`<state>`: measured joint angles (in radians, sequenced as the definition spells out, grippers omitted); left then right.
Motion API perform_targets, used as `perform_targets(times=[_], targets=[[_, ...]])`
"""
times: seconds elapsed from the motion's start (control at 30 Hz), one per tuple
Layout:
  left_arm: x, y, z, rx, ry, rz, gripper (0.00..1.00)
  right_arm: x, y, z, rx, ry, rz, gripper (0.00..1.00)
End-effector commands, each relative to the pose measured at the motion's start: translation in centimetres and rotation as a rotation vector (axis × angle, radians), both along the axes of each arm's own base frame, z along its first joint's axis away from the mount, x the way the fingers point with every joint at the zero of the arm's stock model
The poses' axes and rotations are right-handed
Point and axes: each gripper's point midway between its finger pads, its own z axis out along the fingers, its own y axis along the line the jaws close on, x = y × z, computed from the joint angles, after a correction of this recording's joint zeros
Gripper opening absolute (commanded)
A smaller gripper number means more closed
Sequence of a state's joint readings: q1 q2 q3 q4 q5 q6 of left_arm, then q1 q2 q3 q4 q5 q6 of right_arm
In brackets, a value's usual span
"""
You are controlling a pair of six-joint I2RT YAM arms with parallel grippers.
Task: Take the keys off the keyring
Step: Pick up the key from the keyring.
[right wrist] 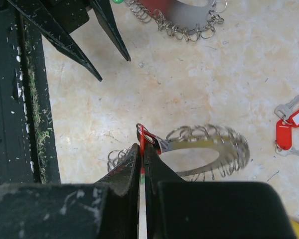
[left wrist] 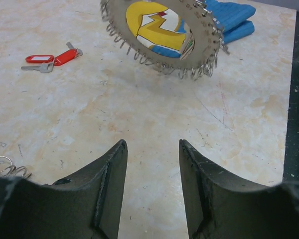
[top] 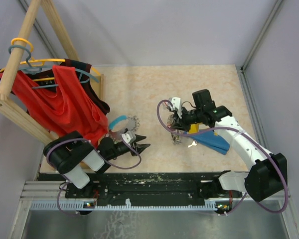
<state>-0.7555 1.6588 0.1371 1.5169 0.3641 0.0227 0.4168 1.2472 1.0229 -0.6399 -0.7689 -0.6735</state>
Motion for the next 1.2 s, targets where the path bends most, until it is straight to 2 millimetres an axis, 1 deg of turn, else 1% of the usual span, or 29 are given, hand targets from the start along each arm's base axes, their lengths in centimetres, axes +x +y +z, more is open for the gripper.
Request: perform_targets(times=[0.0, 0.13, 0.23, 0.33, 0.47, 0.63, 0.73, 0.87, 1.0, 1.03, 1.17], targets=[[-0.6, 0.1, 7.5, -0.218, -0.191, -0.019, 0.52, 1.1, 0.7, 2.9, 0.039, -0.097, 0.026, 0.0], [-0.6, 0.0, 9.4, -0.274, -0.198, -0.021, 0.5, 1.1, 0.4, 3.1, 0.023, -0.119, 0.027, 0.0], [-0.5, -0.7, 10.8, -0.303, -0.194, -0.05, 0.47, 0.9, 0.4, 3.3, 0.023, -0.118, 0.04, 0.0], [-0.4, -1.6, 11.8, -0.307, -0.191, -0.085, 0.47, 0.8, 0.3, 3.1, 0.009, -0.123, 0.045, 0.0], [-0.2, -2.2, 13.1, -0.316, -0.216, -0.106, 0.48, 0.9, 0.1, 3.1, -0.029, -0.171, 0.043, 0.0], [-0.3, -3.0, 14.3, -0.353, -0.205, -0.142, 0.48, 1.1, 0.0, 2.9, -0.071, -0.232, 0.033, 0.0], [-0.3, -2.9, 14.4, -0.365, -0.208, -0.144, 0.49, 1.2, -0.1, 3.0, -0.083, -0.255, 0.025, 0.0], [0.1, -3.2, 13.9, -0.352, -0.213, -0.138, 0.49, 1.2, -0.1, 3.4, -0.078, -0.282, 0.023, 0.0], [0.1, -3.6, 13.8, -0.356, -0.205, -0.158, 0.46, 1.1, -0.2, 3.7, -0.08, -0.305, 0.019, 0.0], [0.1, -3.7, 13.9, -0.36, -0.204, -0.163, 0.44, 1.0, -0.2, 3.7, -0.079, -0.314, 0.023, 0.0], [0.0, -4.1, 14.4, -0.38, -0.194, -0.187, 0.43, 0.9, -0.2, 4.0, -0.085, -0.357, 0.029, 0.0]])
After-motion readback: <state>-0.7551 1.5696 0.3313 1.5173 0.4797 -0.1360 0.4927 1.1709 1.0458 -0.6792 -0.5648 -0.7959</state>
